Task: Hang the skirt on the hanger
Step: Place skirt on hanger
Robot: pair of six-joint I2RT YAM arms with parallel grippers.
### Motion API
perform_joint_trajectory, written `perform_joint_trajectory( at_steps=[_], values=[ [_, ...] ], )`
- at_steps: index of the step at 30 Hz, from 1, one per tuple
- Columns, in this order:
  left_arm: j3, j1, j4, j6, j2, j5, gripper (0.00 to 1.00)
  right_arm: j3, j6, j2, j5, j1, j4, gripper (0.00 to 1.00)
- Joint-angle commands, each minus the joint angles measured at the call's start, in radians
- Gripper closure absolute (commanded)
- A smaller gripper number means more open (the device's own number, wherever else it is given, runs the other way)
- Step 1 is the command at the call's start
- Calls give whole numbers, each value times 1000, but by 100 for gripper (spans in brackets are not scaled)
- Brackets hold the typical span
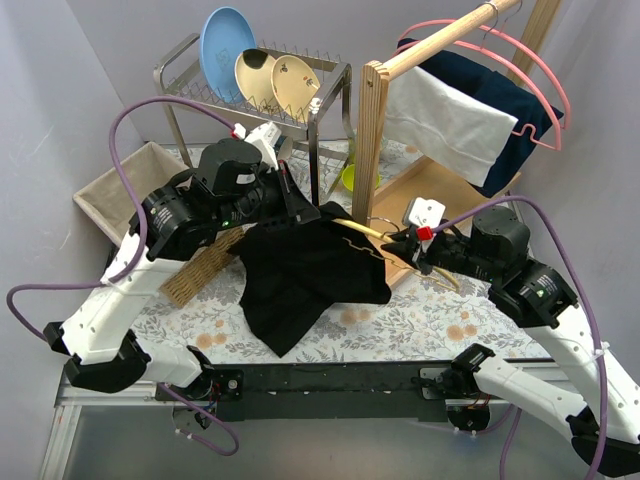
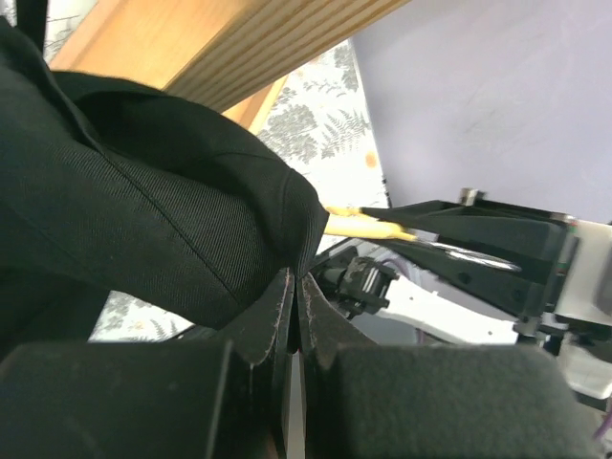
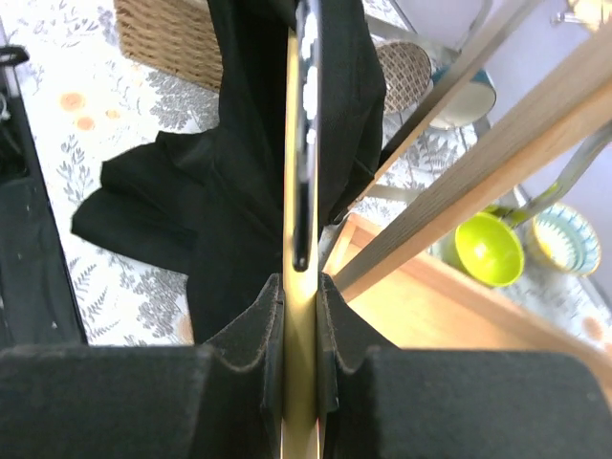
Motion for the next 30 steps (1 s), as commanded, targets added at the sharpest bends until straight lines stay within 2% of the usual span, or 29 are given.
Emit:
perform_joint_trajectory(
  at_steps=[1,4,5,8,12,14,16,17,18,22,26,30],
  values=[
    [-3,-5,-93,56,2,-8,100,101,-160,3,-138,-10,-24,99],
    [-11,-5,-116,85,29,-32,100,188,-230,47,-246,-10,-119,99],
    [-9,-5,-132,94,42,-92,100,209,-258,67,-255,-10,-144,99],
    [-14,-5,-163,122,49,-137,100,285,-345,111,-237,-8,-250,99],
    [-11,-5,-152,132,62,-98,100,251,-330,122,-215,-8,-227,99],
    [-9,-5,-143,129,62,-82,100,213,-288,116,-182,-8,-140,99],
    [-6,-5,-104,116,62,-8,100,134,-174,98,-160,-10,-37,99],
    [-3,-5,-90,102,63,33,100,104,-131,78,-183,-10,5,99],
    [4,-5,-64,91,65,50,100,73,-12,73,-219,-10,99,99],
    [37,-5,-21,60,69,75,100,-8,211,93,-390,-60,237,99],
    [57,-5,7,50,92,124,100,-40,280,125,-413,-60,284,99],
    [41,-11,28,51,108,164,100,-10,276,158,-248,-65,265,99]
  ],
)
